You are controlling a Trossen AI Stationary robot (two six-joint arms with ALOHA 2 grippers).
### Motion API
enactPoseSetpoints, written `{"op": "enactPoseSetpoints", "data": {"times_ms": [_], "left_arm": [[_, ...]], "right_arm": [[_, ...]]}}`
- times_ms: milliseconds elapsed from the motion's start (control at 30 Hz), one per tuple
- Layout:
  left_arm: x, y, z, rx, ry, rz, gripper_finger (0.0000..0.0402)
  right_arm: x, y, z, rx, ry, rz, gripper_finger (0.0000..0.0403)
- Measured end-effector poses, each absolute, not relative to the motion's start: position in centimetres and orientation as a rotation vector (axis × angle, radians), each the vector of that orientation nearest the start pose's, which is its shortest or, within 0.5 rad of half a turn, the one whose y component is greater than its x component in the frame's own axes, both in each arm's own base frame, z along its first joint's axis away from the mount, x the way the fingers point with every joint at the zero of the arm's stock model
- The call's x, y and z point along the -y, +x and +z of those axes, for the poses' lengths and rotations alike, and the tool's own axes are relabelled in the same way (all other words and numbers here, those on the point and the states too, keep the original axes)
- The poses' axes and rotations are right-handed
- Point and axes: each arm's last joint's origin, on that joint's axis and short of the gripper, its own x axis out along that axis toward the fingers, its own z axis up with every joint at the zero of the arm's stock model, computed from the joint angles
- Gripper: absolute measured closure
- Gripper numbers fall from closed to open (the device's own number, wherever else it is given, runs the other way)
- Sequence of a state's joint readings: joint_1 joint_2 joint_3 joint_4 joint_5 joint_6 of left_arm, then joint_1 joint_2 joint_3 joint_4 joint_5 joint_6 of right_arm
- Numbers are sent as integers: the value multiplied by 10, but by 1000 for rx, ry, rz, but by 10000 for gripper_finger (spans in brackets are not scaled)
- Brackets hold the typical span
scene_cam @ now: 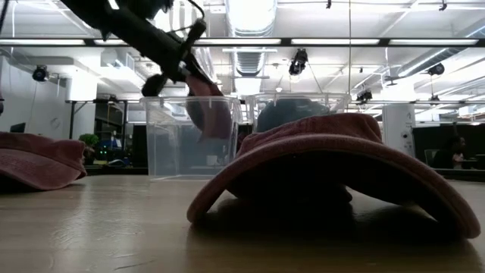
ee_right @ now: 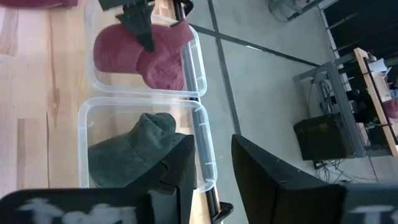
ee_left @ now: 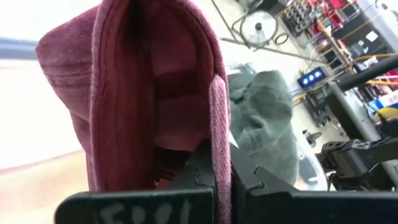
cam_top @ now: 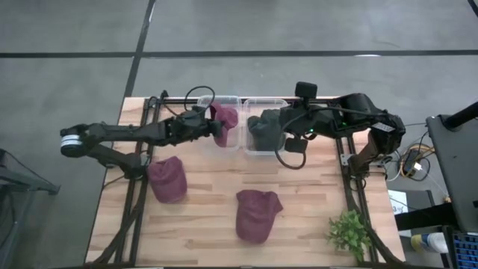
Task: Pick & Place hat
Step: Put the right red cap into the left transparent bin, then put the left red cap into the left transparent bin
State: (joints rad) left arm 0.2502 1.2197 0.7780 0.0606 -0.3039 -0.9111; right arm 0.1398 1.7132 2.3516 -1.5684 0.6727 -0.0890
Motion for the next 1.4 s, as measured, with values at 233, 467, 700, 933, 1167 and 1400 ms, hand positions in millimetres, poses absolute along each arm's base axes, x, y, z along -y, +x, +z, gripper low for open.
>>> {"op": "enactPoseSetpoints", "data": {"times_ms": [233,467,700,933,1167,1400], "left_arm": [[-85,270,248,-141,-885,670,397],[-88,273,242,-169,-885,678,389],[-86,267,238,-243,-858,703,364],[-85,264,240,-246,-855,687,360],[-85,264,241,-242,-851,687,358],[-85,264,242,-237,-845,683,358]], "right_arm": [[-21,274,485,-893,-438,-445,304],[-21,274,485,-894,-433,-435,302],[-21,274,485,-894,-433,-435,312],[-21,274,485,-894,-433,-435,312],[-21,274,485,-891,-423,-440,312],[-21,274,485,-891,-423,-440,319]]}}
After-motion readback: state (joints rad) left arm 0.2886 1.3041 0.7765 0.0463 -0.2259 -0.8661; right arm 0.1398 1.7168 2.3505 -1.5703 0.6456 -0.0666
